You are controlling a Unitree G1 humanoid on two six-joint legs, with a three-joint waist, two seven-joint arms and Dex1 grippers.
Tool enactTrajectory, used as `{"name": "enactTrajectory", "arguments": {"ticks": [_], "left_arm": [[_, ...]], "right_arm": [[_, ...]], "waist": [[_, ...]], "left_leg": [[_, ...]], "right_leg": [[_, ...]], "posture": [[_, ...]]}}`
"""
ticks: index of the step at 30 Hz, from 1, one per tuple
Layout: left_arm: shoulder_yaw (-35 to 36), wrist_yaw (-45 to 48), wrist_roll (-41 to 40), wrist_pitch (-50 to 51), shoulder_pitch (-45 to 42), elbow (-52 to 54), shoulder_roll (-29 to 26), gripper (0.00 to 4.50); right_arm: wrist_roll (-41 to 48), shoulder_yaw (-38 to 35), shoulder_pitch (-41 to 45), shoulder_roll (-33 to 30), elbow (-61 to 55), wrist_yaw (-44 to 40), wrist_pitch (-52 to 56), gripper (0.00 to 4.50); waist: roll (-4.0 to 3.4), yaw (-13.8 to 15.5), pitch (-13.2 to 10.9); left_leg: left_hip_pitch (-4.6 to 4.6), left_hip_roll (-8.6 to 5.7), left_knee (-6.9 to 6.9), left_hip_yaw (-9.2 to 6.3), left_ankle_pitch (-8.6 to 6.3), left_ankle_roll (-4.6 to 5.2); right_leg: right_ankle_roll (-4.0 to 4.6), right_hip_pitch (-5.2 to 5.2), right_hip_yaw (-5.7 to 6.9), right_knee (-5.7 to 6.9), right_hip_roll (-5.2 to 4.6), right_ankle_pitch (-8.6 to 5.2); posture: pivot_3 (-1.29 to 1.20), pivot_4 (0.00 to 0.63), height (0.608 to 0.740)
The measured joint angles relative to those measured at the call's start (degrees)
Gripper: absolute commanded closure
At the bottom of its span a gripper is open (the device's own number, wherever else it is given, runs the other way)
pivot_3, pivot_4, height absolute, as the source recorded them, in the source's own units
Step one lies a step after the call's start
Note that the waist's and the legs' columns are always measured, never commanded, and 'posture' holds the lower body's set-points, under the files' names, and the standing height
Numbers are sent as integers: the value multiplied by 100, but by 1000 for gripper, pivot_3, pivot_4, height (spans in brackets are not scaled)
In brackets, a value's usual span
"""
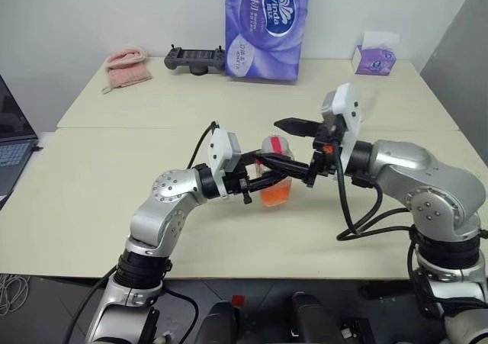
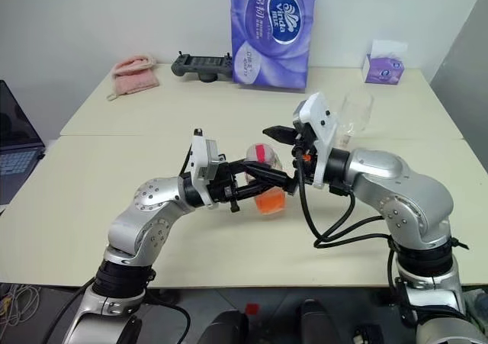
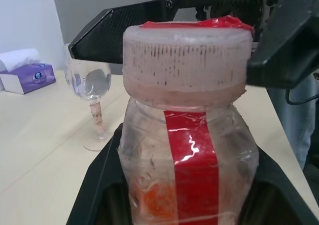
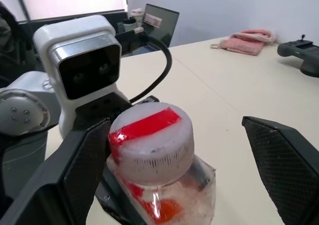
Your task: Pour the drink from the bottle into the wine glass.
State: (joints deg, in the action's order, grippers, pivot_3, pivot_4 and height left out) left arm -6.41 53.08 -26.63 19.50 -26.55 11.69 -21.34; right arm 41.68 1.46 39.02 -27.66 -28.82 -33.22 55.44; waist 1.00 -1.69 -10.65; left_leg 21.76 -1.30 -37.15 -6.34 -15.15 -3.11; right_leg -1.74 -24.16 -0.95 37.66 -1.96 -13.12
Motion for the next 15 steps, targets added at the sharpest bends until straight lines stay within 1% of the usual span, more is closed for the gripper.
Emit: {"name": "enactTrajectory", "arguments": {"ticks": [2,5,9,11,15], "left_arm": [[0,2,0,-8,-4,-6,17,2704],[-2,10,6,-22,-33,-65,18,2704],[-4,5,30,-24,-143,-177,25,2704],[-14,11,31,-27,-165,-218,32,2704],[-58,21,45,-54,-211,-296,55,2704]], "right_arm": [[29,-31,0,88,-182,331,161,0],[35,-56,-1,104,-425,761,432,544],[223,-85,-1,122,-622,996,643,1949],[247,-84,-2,118,-677,1038,697,2575],[248,-83,-1,48,-692,1064,722,2598]], "waist": [[0,-1,0],[0,-1,0],[0,-3,0],[0,-4,0],[0,-4,0]], "left_leg": [[0,-1,-1,2,0,0],[-2,2,-1,-1,0,0],[-2,1,0,1,0,1],[-1,1,0,1,0,1],[-1,1,-1,1,0,1]], "right_leg": [[-1,1,0,-2,-1,-1],[-2,0,2,1,2,-1],[-3,1,1,0,3,-2],[-3,1,1,0,3,-2],[-3,1,1,0,3,-2]], "posture": [[0,150,740],[0,150,740],[0,150,740],[0,150,740],[0,150,740]]}}
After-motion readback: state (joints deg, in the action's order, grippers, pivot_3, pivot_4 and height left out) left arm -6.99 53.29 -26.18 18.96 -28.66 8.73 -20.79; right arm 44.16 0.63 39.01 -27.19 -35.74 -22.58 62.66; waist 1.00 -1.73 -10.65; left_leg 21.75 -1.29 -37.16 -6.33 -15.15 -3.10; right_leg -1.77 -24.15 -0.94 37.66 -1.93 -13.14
